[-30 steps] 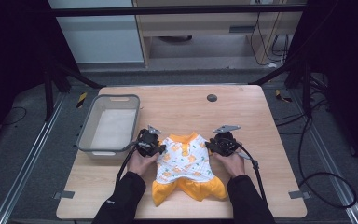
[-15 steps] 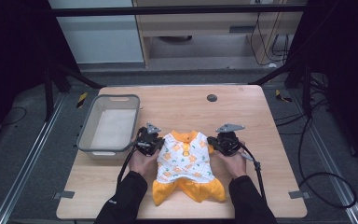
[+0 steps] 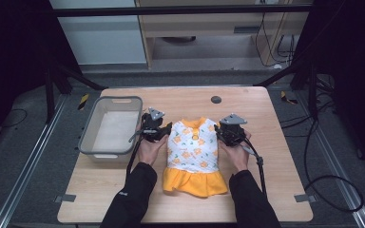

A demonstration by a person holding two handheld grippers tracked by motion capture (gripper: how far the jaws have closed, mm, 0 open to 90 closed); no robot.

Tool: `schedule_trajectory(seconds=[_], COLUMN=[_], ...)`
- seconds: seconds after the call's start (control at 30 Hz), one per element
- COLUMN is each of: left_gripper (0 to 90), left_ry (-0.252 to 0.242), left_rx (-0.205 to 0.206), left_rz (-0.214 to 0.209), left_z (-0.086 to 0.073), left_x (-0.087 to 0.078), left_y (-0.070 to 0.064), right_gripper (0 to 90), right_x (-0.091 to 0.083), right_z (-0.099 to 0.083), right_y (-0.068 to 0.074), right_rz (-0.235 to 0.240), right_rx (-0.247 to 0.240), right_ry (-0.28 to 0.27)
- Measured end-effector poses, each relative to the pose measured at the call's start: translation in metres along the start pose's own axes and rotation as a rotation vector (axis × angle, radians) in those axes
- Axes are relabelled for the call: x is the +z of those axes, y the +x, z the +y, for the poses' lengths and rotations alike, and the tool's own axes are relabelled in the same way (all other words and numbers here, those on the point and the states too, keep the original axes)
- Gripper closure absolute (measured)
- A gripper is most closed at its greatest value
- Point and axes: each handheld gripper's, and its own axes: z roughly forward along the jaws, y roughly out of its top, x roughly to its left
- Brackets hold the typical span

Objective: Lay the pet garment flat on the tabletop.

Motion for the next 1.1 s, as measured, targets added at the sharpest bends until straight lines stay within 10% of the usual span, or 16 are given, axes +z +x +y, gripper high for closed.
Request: schedule_trajectory(seconds=[0.53,1.1], left_gripper=[43.6,41.6], left_ry=[-0.015,0.102], left_rx=[0.074,0.063], left_rz=[-0.195,-0.287], left_z=[-0.039,-0.11], left_x=[-0.094,-0.108], left_y=[-0.001,-0.028], right_gripper=[47.4,41.7], right_x=[-0.087,-0.124], right_z=[0.001,-0.081], right_y=[0.003,0.033], right_rz=[0.16,0.296], right_rx=[0.017,0.054], right_ry=[-0.067,0.085])
